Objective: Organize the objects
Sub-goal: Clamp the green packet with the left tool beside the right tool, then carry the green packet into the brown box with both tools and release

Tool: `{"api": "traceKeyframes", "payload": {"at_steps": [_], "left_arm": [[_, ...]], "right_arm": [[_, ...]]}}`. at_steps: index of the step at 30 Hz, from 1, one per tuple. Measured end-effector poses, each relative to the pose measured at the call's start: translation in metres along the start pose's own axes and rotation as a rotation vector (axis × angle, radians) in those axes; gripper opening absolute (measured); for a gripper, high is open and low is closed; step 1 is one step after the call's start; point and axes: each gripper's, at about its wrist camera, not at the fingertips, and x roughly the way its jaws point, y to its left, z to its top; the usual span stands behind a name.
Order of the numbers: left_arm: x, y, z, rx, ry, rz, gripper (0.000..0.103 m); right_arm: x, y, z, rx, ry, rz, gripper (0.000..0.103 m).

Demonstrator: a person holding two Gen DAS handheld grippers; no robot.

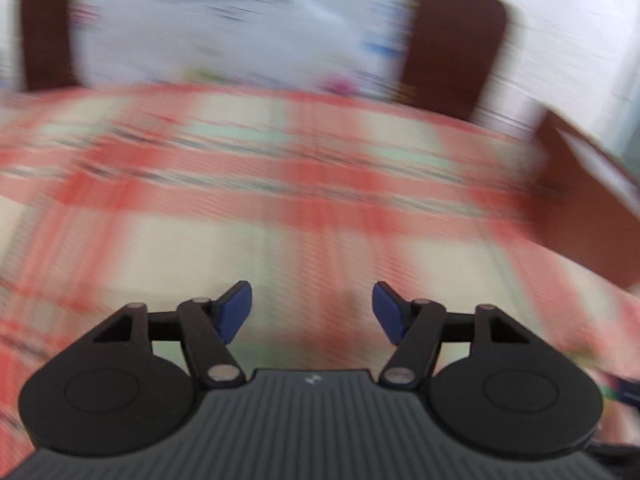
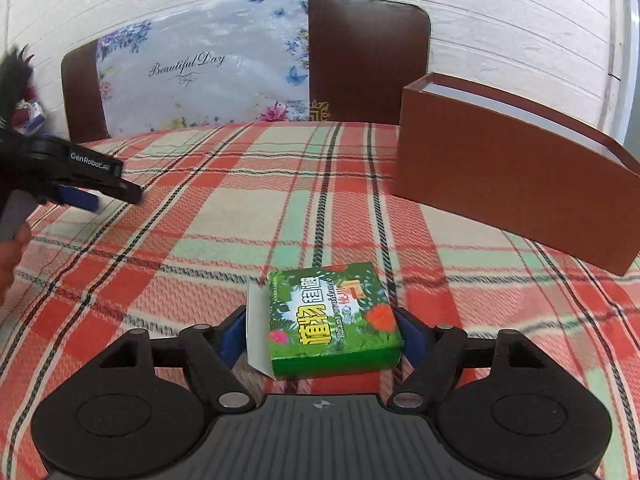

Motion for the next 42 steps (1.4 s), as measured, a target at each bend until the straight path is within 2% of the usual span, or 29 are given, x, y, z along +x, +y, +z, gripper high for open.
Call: {"api": "traceKeyframes", "payload": {"at_steps": [2,5,7,8,10,11,12,13,14,15,16,19,24,29,36,39,40,41,42], "left_arm": [[-0.005,-0.031,-0.009,0.019,0.071,-0.116,0.067],[0.001,-0.069,-0.019,0.074,0.192,-0.193,0.069],[0.009,-0.082,-0.026,0.069,0.267,-0.225,0.07],[0.011,-0.088,-0.03,0.079,0.276,-0.223,0.077],[0.012,-0.1,-0.033,0.112,0.27,-0.212,0.079],[0.014,-0.106,-0.034,0.117,0.272,-0.211,0.079],[0.016,-0.112,-0.034,0.122,0.275,-0.217,0.077],[0.02,-0.116,-0.032,0.131,0.277,-0.226,0.069],[0.022,-0.121,-0.03,0.135,0.279,-0.236,0.054],[0.025,-0.125,-0.023,0.13,0.29,-0.261,0.045],[0.025,-0.131,-0.018,0.135,0.293,-0.253,0.044],[0.017,-0.155,0.002,0.19,0.253,-0.278,0.042],[0.006,-0.209,0.045,0.28,0.126,-0.351,0.041],[0.019,-0.266,0.082,0.338,0.044,-0.412,0.041],[0.073,-0.324,0.101,0.371,0.075,-0.448,0.041],[0.091,-0.348,0.102,0.395,0.079,-0.449,0.043],[0.098,-0.355,0.1,0.404,0.072,-0.43,0.052],[0.106,-0.36,0.099,0.413,0.067,-0.397,0.055],[0.112,-0.363,0.098,0.42,0.072,-0.366,0.055]], "right_arm": [[-0.002,-0.001,-0.004,-0.012,0.0,0.005,0.083],[-0.006,-0.004,-0.009,-0.023,-0.008,0.002,0.084],[-0.006,-0.009,-0.01,-0.023,-0.014,0.004,0.084],[-0.005,-0.012,-0.009,-0.018,-0.014,0.005,0.084],[-0.003,-0.019,-0.007,-0.004,-0.01,0.019,0.081],[-0.001,-0.019,-0.006,-0.007,-0.011,0.031,0.071],[0.001,-0.019,-0.005,-0.021,-0.019,0.038,0.062],[0.002,-0.017,-0.003,-0.034,-0.023,0.036,0.059],[0.004,-0.018,-0.002,-0.033,-0.024,0.038,0.059],[0.005,-0.02,-0.001,-0.022,-0.028,0.039,0.059],[0.004,-0.022,0.0,-0.014,-0.044,0.029,0.059],[-0.005,-0.04,0.013,0.022,-0.13,-0.023,0.059],[-0.014,-0.084,0.053,0.046,-0.279,-0.137,0.059],[-0.001,-0.139,0.092,0.056,-0.359,-0.231,0.059],[0.044,-0.212,0.117,0.096,-0.309,-0.298,0.059],[0.065,-0.237,0.121,0.1,-0.278,-0.361,0.061],[0.073,-0.247,0.122,0.098,-0.26,-0.386,0.066],[0.081,-0.253,0.123,0.099,-0.242,-0.405,0.076],[0.084,-0.26,0.122,0.119,-0.25,-0.41,0.078]]}}
